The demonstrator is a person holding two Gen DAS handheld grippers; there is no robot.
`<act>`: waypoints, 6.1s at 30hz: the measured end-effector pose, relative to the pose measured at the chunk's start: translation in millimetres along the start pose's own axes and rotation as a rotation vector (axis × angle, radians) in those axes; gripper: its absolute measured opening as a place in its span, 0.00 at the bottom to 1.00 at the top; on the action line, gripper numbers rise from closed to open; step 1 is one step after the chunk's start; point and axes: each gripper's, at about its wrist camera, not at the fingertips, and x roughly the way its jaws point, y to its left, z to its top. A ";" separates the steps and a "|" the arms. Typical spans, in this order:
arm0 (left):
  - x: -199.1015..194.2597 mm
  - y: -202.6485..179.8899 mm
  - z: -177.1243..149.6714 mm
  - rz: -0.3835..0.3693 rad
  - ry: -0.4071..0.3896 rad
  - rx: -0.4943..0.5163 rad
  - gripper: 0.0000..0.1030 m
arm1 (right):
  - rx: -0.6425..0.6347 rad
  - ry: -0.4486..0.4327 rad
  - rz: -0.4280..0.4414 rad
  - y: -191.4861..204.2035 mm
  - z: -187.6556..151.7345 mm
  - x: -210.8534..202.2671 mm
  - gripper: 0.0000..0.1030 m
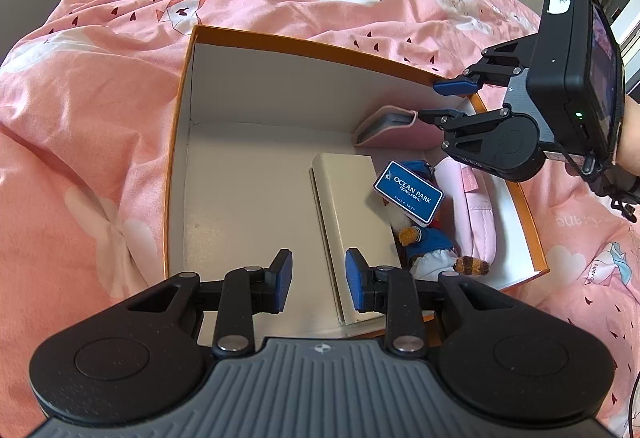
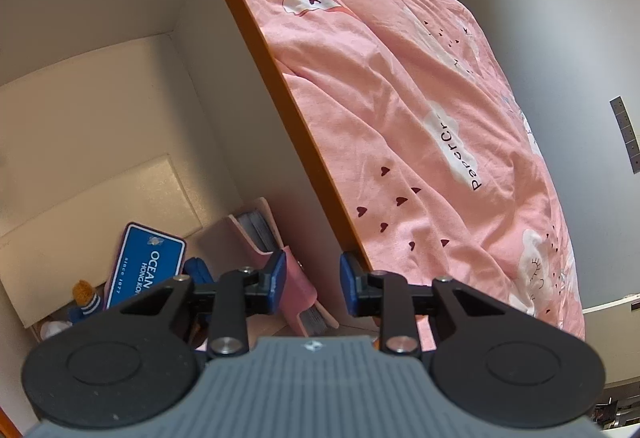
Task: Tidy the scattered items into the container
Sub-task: 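Lower the pink card holder into the shoebox with the right gripper and release, then withdraw both grippers from the shoebox toward the items beside it, then grasp the crochet bunny holding a flower bouquet with the left gripper, then grasp the dark PHOTO CARD box with the right gripper while the left gripper holds the bunny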
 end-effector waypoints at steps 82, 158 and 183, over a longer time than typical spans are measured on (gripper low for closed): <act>-72.2 -16.9 -159.4 0.192 -0.005 -0.222 0.60 | 1.072 -0.188 0.178 108.6 -180.2 -185.2 0.42; -75.5 15.8 -142.7 0.123 0.051 -0.262 0.69 | 1.088 0.041 0.367 59.7 -193.6 -133.3 0.42; -25.7 13.2 -148.5 0.242 0.047 -0.324 0.70 | 1.234 0.095 0.559 64.5 -210.6 -105.4 0.41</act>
